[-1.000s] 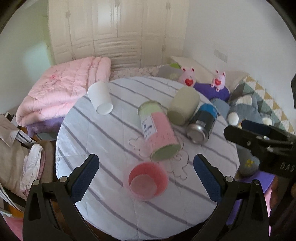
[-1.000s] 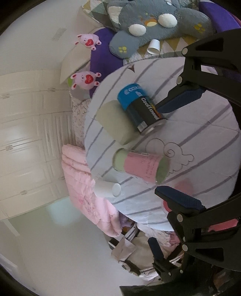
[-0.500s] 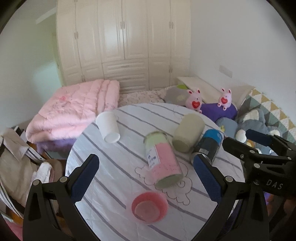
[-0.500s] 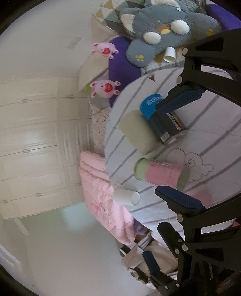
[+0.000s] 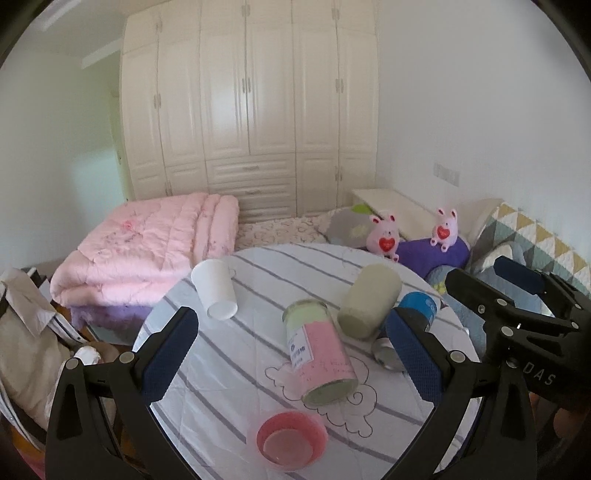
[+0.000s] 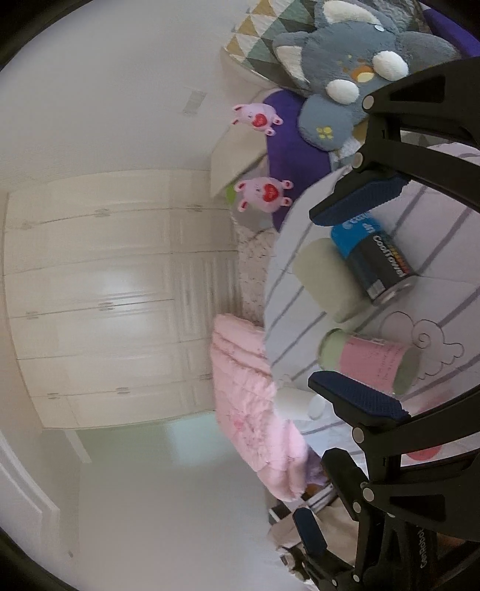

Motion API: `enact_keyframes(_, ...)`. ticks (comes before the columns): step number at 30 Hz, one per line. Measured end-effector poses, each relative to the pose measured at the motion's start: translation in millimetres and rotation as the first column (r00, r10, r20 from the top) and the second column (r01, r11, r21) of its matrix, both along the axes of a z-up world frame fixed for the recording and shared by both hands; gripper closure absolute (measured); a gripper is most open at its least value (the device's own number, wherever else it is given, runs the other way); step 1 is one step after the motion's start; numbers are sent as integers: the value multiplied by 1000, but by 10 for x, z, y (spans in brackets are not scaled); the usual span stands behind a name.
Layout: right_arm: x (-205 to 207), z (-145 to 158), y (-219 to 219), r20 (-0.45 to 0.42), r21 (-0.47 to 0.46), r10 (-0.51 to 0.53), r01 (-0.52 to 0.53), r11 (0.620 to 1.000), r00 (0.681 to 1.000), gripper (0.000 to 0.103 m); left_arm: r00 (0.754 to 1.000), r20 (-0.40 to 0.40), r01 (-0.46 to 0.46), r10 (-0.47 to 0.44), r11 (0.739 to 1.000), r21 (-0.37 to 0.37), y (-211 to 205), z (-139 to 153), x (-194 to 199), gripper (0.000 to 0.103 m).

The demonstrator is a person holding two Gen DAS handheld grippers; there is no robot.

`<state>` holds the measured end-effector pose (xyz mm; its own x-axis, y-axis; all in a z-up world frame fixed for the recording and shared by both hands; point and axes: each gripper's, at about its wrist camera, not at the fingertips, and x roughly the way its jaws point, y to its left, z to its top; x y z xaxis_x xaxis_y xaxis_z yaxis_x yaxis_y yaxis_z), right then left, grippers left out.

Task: Flip cup upright

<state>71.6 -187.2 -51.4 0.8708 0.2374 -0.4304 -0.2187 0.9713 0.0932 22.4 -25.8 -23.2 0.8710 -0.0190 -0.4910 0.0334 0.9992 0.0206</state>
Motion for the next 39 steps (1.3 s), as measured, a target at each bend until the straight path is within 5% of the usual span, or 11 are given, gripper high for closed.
enact_keyframes(15,-98,21,97,68,-70,-36,40,997,997,21,999,10,51,-50,998,-31,10,-45,-27,0)
enact_keyframes(25,-106,23,49,-31,-126,-72,68,990,997,21,997,-27,76,-76,997,-29,-87,-83,-26,0)
enact_keyframes(39,-113,12,63,-32,-132,-75,70,989,997,21,999,-2,54,-54,999,-9,-111,-65,-45,0)
